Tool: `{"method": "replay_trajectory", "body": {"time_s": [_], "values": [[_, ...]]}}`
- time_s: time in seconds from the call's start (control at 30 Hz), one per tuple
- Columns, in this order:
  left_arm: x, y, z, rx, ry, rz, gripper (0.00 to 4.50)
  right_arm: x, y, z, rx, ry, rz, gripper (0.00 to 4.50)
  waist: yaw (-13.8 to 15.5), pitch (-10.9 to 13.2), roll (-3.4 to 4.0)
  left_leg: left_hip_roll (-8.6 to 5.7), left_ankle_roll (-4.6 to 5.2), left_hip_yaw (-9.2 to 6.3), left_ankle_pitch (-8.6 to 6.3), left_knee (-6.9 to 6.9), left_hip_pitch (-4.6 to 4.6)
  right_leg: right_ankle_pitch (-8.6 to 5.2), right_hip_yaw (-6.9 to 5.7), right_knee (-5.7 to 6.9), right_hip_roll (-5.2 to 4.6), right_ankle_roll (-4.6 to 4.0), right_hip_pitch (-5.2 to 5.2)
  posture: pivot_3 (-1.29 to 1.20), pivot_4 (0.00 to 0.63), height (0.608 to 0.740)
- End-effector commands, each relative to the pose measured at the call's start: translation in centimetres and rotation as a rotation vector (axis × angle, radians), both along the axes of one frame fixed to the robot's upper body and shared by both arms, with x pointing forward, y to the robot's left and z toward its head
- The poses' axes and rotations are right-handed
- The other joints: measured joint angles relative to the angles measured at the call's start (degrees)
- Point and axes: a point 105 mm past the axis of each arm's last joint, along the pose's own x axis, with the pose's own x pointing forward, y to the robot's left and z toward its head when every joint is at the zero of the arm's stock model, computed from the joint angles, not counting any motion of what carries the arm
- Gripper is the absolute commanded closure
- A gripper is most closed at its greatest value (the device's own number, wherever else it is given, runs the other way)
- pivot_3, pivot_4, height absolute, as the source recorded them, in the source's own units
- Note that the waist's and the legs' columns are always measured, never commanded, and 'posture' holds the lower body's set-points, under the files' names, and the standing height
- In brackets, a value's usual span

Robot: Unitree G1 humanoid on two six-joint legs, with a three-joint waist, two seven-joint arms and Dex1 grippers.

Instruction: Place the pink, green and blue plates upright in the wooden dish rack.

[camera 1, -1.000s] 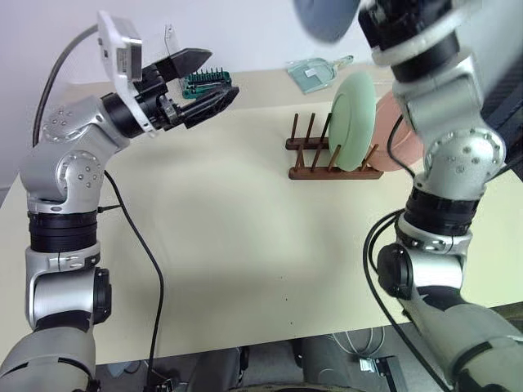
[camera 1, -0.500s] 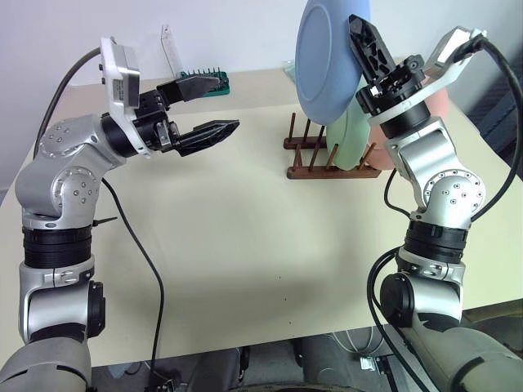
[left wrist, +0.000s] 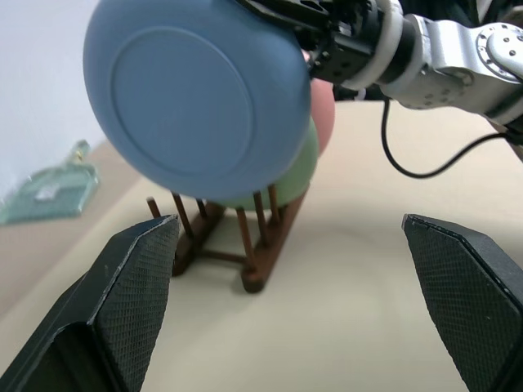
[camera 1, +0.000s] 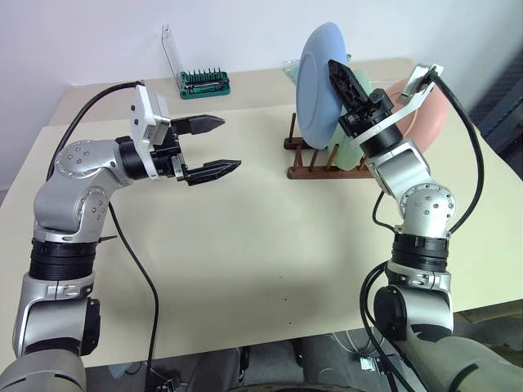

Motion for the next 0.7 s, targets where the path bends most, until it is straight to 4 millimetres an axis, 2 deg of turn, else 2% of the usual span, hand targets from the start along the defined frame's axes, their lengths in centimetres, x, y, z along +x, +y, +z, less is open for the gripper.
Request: {"method": "replay_trajectory", "body": {"time_s": [0.03, 0.37, 0.5, 0.63, 0.7], "values": [[-0.6, 0.1, 0.8, -0.015, -0.032, -0.003, 0.02, -0.3, -0.4, 1.4, 0.035, -0.055, -0.004, 4.50, 0.09, 0.00, 0.00, 0.00, 0.00, 0.00, 0.00, 0.00, 0.00, 0.00, 0.00, 0.00, 0.00, 0.00, 0.01, 0.00, 0.150, 0.740], [-0.7, -0.5, 1.3, -0.029, -0.055, -0.014, 0.02, 0.7, -0.5, -1.3, -0.014, 0.041, -0.028, 4.50, 0.15, 0.00, 0.00, 0.00, 0.00, -0.01, 0.00, 0.01, 0.01, 0.00, 0.00, -0.01, 0.00, 0.00, 0.02, 0.00, 0.150, 0.740], [-0.4, -0.5, 2.1, -0.063, -0.083, 0.003, 0.00, 0.9, -0.7, -1.6, -0.053, 0.046, -0.060, 3.07, 0.19, 0.00, 0.00, -0.01, 0.00, -0.01, 0.00, 0.02, 0.00, 0.00, -0.01, -0.01, 0.00, 0.00, 0.03, 0.00, 0.150, 0.740], [-0.2, -0.4, 2.0, -0.057, -0.090, 0.014, 0.00, 0.9, -0.7, -1.0, -0.068, 0.022, -0.073, 1.01, 0.04, 0.00, 0.00, 0.00, 0.00, -0.01, 0.00, -0.01, 0.02, 0.00, -0.01, -0.01, 0.00, 0.00, 0.02, 0.00, 0.150, 0.740], [-0.3, -0.5, 2.1, -0.063, -0.088, 0.010, 0.00, 0.9, -0.7, -0.4, -0.131, -0.024, -0.117, 0.03, 0.03, 0.00, 0.00, 0.00, 0.00, -0.01, 0.00, -0.01, 0.02, 0.00, -0.01, -0.01, 0.00, 0.00, 0.01, 0.00, 0.150, 0.740]]}}
